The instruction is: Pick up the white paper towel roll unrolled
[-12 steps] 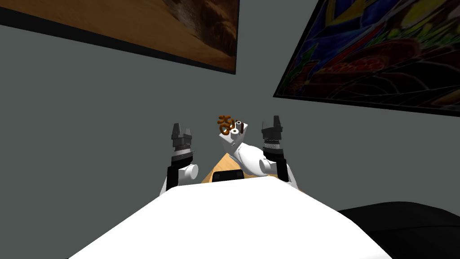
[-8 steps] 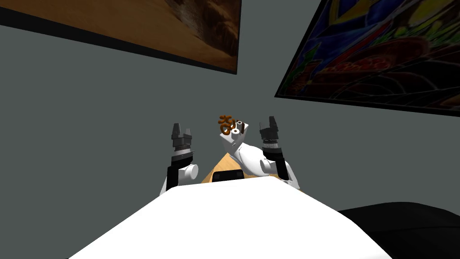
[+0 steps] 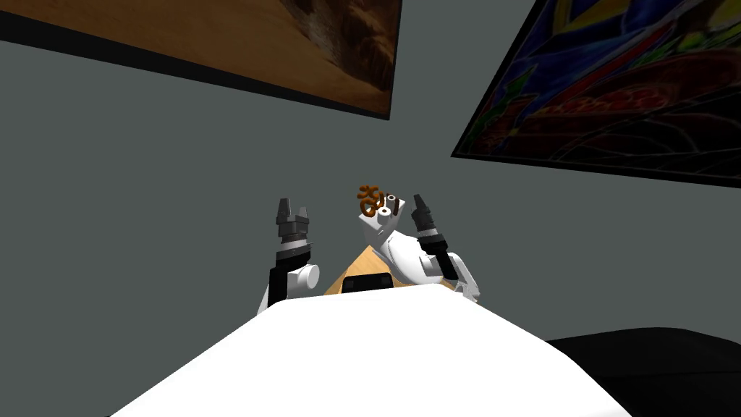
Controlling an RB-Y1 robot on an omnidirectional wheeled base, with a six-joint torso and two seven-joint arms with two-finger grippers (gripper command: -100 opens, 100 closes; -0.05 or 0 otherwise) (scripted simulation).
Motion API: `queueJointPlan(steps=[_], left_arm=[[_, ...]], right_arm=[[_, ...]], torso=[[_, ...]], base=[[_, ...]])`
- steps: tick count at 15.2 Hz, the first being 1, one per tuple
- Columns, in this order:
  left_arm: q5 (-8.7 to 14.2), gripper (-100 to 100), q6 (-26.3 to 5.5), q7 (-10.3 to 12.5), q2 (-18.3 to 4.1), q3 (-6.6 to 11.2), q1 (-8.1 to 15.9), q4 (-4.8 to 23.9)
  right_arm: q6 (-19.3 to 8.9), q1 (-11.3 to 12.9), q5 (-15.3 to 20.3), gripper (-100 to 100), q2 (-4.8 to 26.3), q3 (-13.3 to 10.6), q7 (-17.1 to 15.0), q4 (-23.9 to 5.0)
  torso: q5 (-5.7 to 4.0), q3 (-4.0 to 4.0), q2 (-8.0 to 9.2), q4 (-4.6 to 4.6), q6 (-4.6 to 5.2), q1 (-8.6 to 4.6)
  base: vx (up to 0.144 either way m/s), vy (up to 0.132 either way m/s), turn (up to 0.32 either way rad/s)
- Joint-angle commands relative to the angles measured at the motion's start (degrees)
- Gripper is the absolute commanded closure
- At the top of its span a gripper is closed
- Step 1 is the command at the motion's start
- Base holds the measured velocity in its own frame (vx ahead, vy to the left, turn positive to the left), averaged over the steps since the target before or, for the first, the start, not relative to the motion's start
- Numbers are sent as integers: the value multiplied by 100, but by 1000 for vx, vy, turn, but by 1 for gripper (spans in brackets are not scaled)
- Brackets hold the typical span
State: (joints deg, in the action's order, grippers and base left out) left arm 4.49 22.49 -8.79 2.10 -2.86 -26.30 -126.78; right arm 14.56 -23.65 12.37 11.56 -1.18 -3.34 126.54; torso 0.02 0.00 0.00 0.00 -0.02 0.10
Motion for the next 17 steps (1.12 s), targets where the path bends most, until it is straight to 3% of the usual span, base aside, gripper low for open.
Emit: queueJointPlan(steps=[1, 6, 7, 8, 9, 10, 11, 12, 13, 16, 17], left_arm=[[0, 0, 0, 0, 0, 0, 0, 0], [0, 0, 0, 0, 0, 0, 0, 0], [0, 0, 0, 0, 0, 0, 0, 0], [0, 0, 0, 0, 0, 0, 0, 0], [0, 0, 0, 0, 0, 0, 0, 0], [0, 0, 0, 0, 0, 0, 0, 0], [0, 0, 0, 0, 0, 0, 0, 0], [0, 0, 0, 0, 0, 0, 0, 0], [0, 0, 0, 0, 0, 0, 0, 0], [0, 0, 0, 0, 0, 0, 0, 0], [0, 0, 0, 0, 0, 0, 0, 0]], right_arm=[[-166, 59, 149, -100, 100, -4, -18, -84], [-704, 268, 735, -100, 377, -48, -54, -475], [-706, 268, 742, -100, 377, -48, -54, -475], [-899, 344, 942, -100, 463, -64, -67, -616], [-902, 344, 957, -100, 463, -64, -67, -616], [-1103, 422, 1150, -100, 546, -81, -80, -761], [-1103, 422, 1179, -100, 546, -81, -80, -761], [-1310, 502, 1374, -100, 626, -98, -94, -911], [-1310, 502, 1406, -100, 626, -98, -94, -911], [-1736, 668, 1811, -100, 775, -134, -122, -1218], [-1736, 668, 1874, -100, 775, -134, -122, -1218]], torso=[[0, 0, 0, 0, 0, 0], [0, 0, 1, 0, 1, -1], [0, 0, 0, 0, 0, 0], [0, 0, 0, 0, 1, 1], [0, 0, 0, 0, -1, 1], [1, 0, 0, 0, 1, 1], [0, 1, 1, 0, 1, 1], [1, 1, 2, 0, 1, 2], [1, 0, 1, 1, -1, 3], [1, 0, 0, 0, 1, 2], [1, 0, 0, 0, 0, 3]], base=[[-4, 26, 66], [-6, 26, 81], [-4, 28, 79], [-5, 30, 114], [-4, 26, 83], [-6, 31, 76], [-8, 31, 63], [-7, 36, 106], [-3, 32, 89], [-2, 32, 101], [-4, 30, 85]])
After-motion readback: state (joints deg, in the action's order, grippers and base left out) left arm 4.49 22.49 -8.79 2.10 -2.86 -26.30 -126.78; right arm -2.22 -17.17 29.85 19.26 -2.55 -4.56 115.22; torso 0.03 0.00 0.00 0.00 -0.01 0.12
